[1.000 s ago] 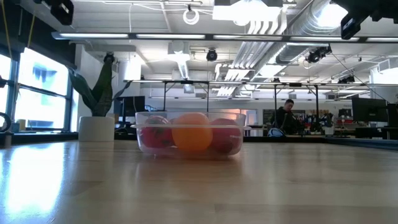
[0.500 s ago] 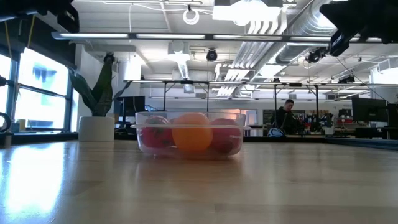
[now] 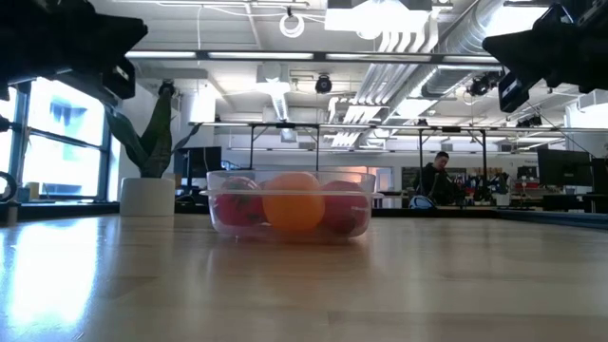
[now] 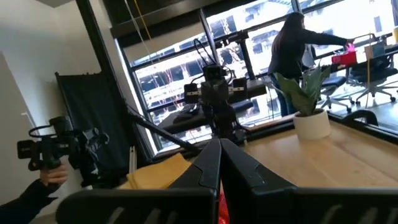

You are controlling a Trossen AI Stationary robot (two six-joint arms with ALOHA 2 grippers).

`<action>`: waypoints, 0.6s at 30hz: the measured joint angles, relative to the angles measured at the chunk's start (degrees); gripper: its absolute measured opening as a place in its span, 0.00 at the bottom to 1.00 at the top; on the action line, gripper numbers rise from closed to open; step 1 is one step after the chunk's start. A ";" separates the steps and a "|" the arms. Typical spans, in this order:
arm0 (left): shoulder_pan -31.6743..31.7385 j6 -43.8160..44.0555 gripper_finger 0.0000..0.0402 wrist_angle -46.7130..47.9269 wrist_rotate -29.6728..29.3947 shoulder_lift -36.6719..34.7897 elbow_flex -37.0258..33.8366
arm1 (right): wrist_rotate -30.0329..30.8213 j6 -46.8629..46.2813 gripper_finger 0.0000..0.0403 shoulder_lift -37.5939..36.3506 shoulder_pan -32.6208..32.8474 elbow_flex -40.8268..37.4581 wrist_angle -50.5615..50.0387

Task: Pick and placing Produce into tupperware
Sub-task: Return to Home Position

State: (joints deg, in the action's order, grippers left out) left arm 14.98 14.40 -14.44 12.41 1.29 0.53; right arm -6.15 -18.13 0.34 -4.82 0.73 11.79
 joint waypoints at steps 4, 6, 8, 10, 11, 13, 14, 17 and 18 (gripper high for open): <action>0.00 -0.08 0.06 1.24 0.01 0.03 0.01 | -0.68 0.26 0.00 -0.02 -0.02 -0.17 -1.26; 0.00 -0.94 0.06 2.05 0.01 0.03 0.01 | -0.98 0.70 0.00 -0.02 0.00 -0.17 -3.52; 0.00 -2.37 0.06 4.05 0.01 0.03 0.01 | -0.97 2.17 0.00 -0.02 -0.02 -0.17 -6.37; 0.00 -3.92 0.06 6.73 0.00 0.03 0.01 | -0.71 4.02 0.00 -0.02 -0.01 -0.17 -9.86; 0.00 -4.67 0.06 8.18 -0.01 0.03 0.01 | 0.05 4.78 0.00 0.23 0.00 -0.15 -10.14; 0.00 -5.73 0.06 11.25 -0.15 0.03 0.01 | 0.77 5.10 0.00 0.80 -0.02 -0.15 -10.45; 0.00 -6.10 0.06 12.23 -0.76 0.07 0.00 | 1.38 5.11 0.00 0.90 -0.02 -0.14 -10.55; 0.02 -6.44 0.06 12.01 -2.49 0.46 0.01 | 3.00 5.21 0.00 1.08 -0.02 -0.10 -10.91; 0.02 -6.44 0.06 12.31 -2.82 0.46 0.01 | 3.36 5.16 0.00 1.10 -0.02 -0.10 -11.00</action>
State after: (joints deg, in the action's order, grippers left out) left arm 15.00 7.97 -2.14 9.59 1.76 0.54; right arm -2.79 -12.97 1.44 -4.84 0.62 0.79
